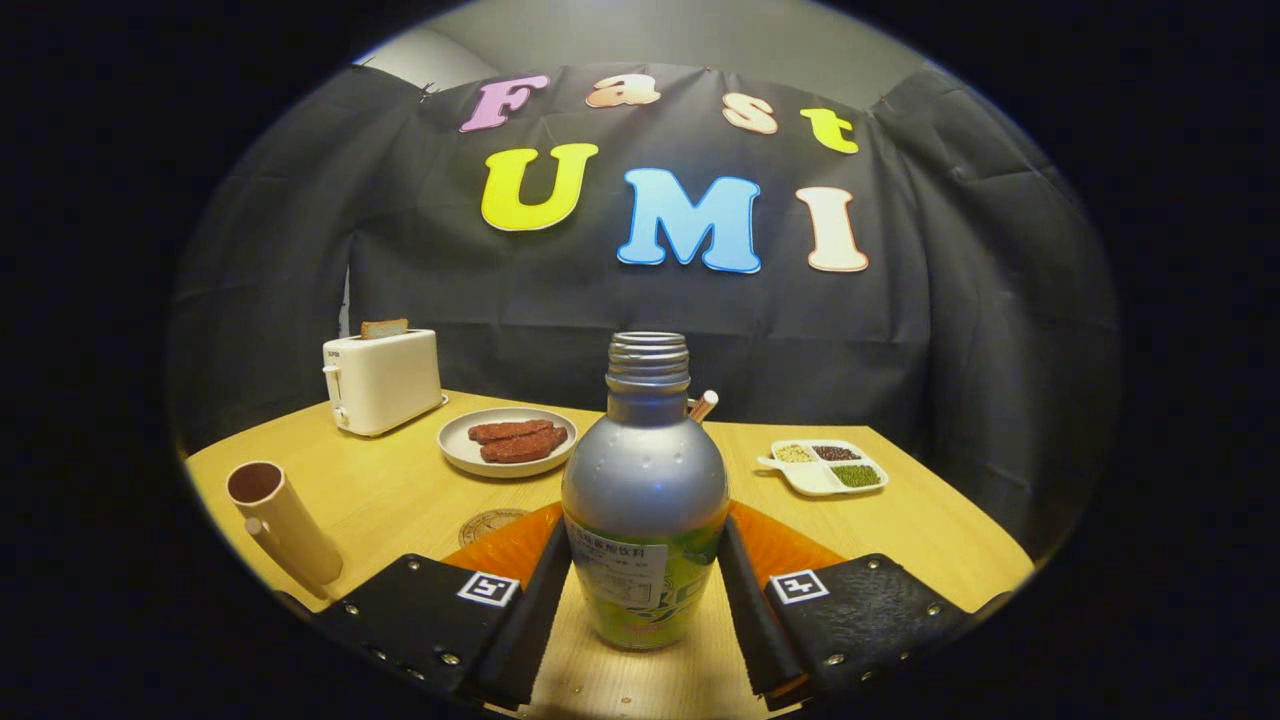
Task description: Take the bottle from table, then pour the juice into the cup, finally place the bottle on the coaster
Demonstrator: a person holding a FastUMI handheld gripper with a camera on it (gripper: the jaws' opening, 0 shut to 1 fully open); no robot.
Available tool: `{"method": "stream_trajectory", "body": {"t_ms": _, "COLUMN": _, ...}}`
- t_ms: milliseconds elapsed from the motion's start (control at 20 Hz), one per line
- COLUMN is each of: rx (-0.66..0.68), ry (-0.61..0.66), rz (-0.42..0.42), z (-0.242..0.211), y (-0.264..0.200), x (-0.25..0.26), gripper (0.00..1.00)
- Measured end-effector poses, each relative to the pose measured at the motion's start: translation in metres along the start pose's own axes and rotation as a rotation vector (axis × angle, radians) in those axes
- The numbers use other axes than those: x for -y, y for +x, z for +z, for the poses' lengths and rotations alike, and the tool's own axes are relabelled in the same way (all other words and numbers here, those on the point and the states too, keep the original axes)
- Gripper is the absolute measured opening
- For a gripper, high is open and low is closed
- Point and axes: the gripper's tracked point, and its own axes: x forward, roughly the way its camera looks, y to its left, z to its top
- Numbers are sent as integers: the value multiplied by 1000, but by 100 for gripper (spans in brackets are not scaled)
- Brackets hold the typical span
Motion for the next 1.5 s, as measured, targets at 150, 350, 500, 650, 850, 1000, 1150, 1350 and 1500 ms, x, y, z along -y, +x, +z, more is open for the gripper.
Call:
{"method": "stream_trajectory", "body": {"t_ms": 150, "rx": -1, "ry": -104, "rz": 27, "z": 24, "y": -4, "x": -13, "gripper": 76}}
{"method": "stream_trajectory", "body": {"t_ms": 350, "rx": 23, "ry": -266, "rz": 39, "z": 54, "y": -14, "x": -33, "gripper": 76}}
{"method": "stream_trajectory", "body": {"t_ms": 500, "rx": 22, "ry": -412, "rz": 58, "z": 63, "y": -17, "x": -55, "gripper": 76}}
{"method": "stream_trajectory", "body": {"t_ms": 650, "rx": 6, "ry": -579, "rz": 93, "z": 59, "y": -24, "x": -78, "gripper": 77}}
{"method": "stream_trajectory", "body": {"t_ms": 850, "rx": -15, "ry": -727, "rz": 130, "z": 48, "y": -34, "x": -104, "gripper": 77}}
{"method": "stream_trajectory", "body": {"t_ms": 1000, "rx": -55, "ry": -837, "rz": 147, "z": 32, "y": -33, "x": -116, "gripper": 77}}
{"method": "stream_trajectory", "body": {"t_ms": 1150, "rx": -90, "ry": -920, "rz": 153, "z": 20, "y": -35, "x": -122, "gripper": 77}}
{"method": "stream_trajectory", "body": {"t_ms": 1350, "rx": -107, "ry": -1055, "rz": 167, "z": 16, "y": -36, "x": -129, "gripper": 77}}
{"method": "stream_trajectory", "body": {"t_ms": 1500, "rx": -96, "ry": -1167, "rz": 171, "z": 19, "y": -37, "x": -130, "gripper": 77}}
